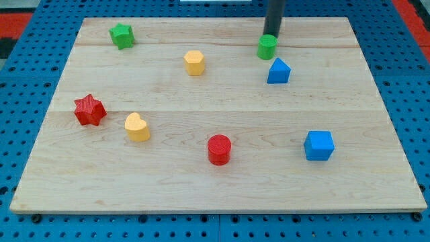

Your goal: Point your arm towards the yellow hexagon

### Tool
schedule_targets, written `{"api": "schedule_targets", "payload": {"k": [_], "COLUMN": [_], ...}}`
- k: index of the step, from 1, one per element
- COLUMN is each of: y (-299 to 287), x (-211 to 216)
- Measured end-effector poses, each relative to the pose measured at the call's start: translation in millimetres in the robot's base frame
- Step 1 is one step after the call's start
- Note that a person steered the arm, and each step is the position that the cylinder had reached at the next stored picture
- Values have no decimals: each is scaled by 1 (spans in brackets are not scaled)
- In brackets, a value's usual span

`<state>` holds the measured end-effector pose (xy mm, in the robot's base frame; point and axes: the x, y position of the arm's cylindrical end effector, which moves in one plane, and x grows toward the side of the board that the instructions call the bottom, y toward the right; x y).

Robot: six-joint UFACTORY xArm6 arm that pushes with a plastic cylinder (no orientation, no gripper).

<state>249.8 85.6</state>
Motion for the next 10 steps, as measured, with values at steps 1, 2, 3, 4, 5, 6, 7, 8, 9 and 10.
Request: {"api": "schedule_targets", "payload": {"k": [1, 2, 3, 4, 5, 6, 7, 8, 9, 10], "y": [-52, -79, -119, -174, -175, -176, -176, -163, -178, -182], "x": [-1, -1, 4, 25, 36, 36, 36, 72, 137, 165]}}
